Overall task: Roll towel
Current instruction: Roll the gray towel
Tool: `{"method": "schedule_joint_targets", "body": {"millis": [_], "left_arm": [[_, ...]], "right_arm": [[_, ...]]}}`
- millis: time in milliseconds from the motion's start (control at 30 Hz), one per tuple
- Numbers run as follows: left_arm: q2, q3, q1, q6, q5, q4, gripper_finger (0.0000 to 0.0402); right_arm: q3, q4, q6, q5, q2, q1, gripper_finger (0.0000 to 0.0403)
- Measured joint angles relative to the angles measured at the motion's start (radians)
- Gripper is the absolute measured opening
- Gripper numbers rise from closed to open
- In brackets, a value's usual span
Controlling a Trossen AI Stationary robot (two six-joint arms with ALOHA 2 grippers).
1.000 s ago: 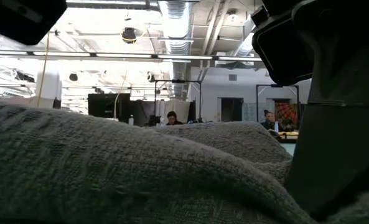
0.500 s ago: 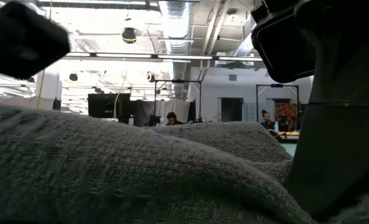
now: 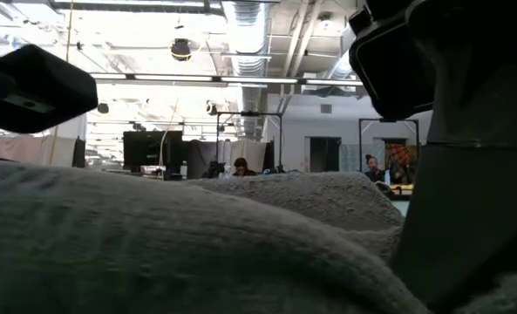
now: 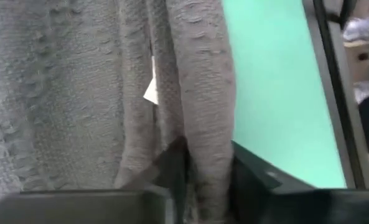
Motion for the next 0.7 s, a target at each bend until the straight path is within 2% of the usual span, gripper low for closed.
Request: {"method": "schedule_joint_targets", "body": {"millis": [67, 133, 400, 700], "left_arm": [[-0.006, 0.000, 0.003, 0.021, 0.057, 0.000, 0.0028], [-0.013, -0.001, 0.004, 0.040, 0.101, -0.017, 0.0010], [-0.082, -0.039, 0.019, 0.145, 0.218, -0.041, 0.0001], [-0.088, -0.244, 0.099, 0.075, 0.443, 0.238, 0.0000]], "right_arm": [[-0.001, 0.036, -0.003, -0.009, 0.002, -0.001, 0.0025], [-0.002, 0.076, -0.003, -0.011, 0.003, -0.001, 0.0025], [-0.001, 0.192, -0.004, -0.024, 0.003, -0.005, 0.0025], [0.000, 0.178, 0.029, -0.050, 0.002, -0.037, 0.0025]]}}
